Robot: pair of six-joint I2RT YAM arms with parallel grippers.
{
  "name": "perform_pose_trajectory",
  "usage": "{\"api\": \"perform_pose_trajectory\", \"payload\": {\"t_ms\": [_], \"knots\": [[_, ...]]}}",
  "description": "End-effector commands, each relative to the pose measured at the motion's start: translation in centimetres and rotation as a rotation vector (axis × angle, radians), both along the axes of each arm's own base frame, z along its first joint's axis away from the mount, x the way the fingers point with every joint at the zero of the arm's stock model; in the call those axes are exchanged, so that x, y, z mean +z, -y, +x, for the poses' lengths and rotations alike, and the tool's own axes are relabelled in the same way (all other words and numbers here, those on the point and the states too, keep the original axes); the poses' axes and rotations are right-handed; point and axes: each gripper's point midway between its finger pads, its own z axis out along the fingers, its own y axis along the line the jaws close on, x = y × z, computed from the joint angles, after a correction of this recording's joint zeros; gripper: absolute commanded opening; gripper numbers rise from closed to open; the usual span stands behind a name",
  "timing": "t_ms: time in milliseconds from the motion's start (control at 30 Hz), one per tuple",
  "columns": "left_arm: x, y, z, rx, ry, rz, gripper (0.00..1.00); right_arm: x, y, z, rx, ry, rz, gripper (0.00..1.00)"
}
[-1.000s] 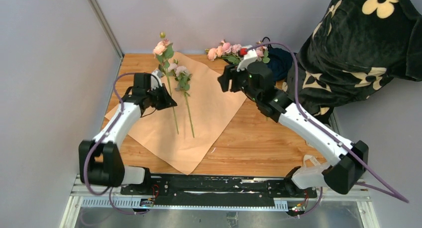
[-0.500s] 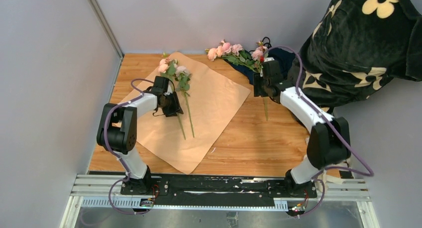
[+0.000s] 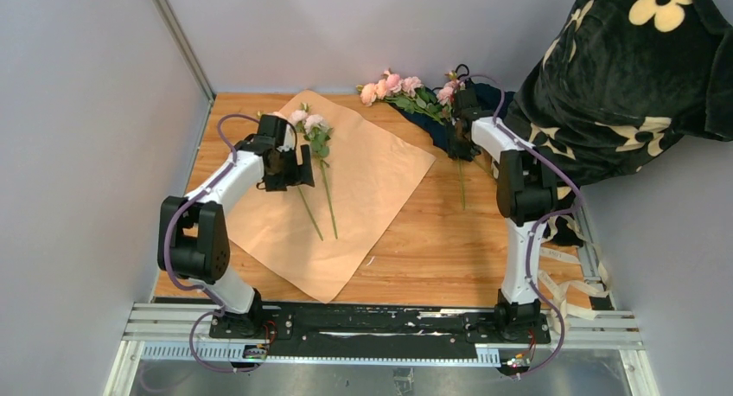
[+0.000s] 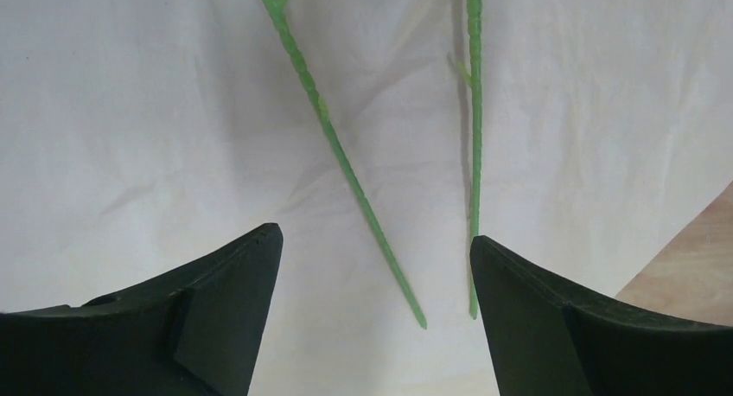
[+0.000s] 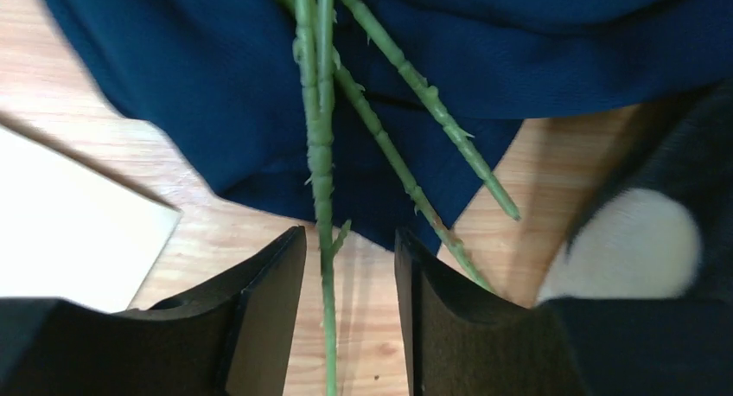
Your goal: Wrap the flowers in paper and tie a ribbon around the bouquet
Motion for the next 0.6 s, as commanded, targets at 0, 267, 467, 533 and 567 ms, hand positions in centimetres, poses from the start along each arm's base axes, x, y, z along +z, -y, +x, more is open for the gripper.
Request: {"api": "perform_pose_trajectory", "payload": {"t_ms": [0, 267, 467, 533, 567], "knots": [[1.3, 0.0, -2.5, -0.145, -0.023, 0.023, 0.88, -3.2, 1.0, -1.7, -0.006, -0.137, 0.002, 0.44], [6.4, -1.3, -4.7, -0.45, 0.093, 0.15, 0.94, -1.2, 2.9, -2.0, -0.026, -0.1, -0.081, 0.0], [9.4, -4.6, -8.0, -0.519, 0.202, 0.337, 1.0, 9.8, 2.9, -1.5, -0.039, 0.132, -0.063, 0.0], [10.1, -5.5, -8.8, -0.516, 0.221, 0.38, 1.0, 13.1, 2.4, -1.9, -0.031, 0.201, -0.035, 0.0], [10.2, -5.8, -9.3, -0.519, 0.222, 0.394, 1.0, 14.8, 1.8, -2.2, -0.017, 0.239, -0.01, 0.0]]}}
